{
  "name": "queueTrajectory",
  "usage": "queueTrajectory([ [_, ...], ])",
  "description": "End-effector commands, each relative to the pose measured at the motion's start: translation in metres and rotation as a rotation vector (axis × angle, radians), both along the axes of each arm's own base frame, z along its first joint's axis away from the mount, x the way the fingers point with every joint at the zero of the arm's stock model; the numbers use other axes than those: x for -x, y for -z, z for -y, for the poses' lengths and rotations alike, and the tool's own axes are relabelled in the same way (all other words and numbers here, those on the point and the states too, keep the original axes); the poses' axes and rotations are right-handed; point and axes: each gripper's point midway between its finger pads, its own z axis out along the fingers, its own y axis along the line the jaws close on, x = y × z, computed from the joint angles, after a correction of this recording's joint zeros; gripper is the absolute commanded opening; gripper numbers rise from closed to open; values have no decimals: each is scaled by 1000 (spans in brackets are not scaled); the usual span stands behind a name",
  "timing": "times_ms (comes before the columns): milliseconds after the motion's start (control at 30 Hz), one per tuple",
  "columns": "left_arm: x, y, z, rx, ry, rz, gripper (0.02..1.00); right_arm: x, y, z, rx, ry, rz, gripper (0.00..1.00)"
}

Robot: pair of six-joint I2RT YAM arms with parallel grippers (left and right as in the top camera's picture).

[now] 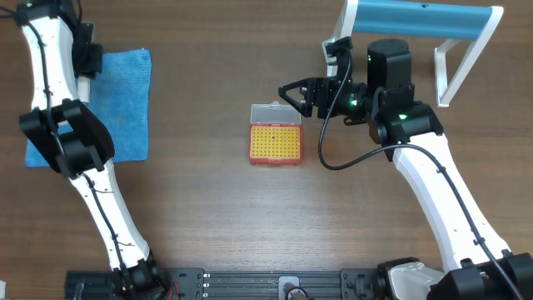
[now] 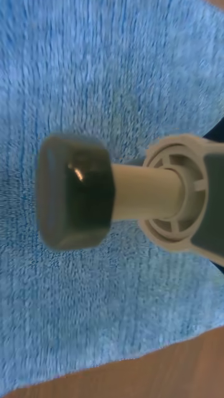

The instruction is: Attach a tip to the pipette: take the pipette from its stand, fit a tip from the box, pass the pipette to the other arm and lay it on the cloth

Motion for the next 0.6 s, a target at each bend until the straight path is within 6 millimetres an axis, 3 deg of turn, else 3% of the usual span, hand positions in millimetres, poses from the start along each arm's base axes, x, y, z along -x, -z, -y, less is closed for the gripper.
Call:
queueTrajectory([
  [33,0,18,-12,-19,7,-26,27,2,-3,-6,-4,4,-9,783],
  [433,-2,52,1,124,-9,-23,27,1,-3,-6,-9,13,-23,781],
  [600,-7,54,1,131,-7,-6,27,1,-3,-6,-12,17,-31,781],
])
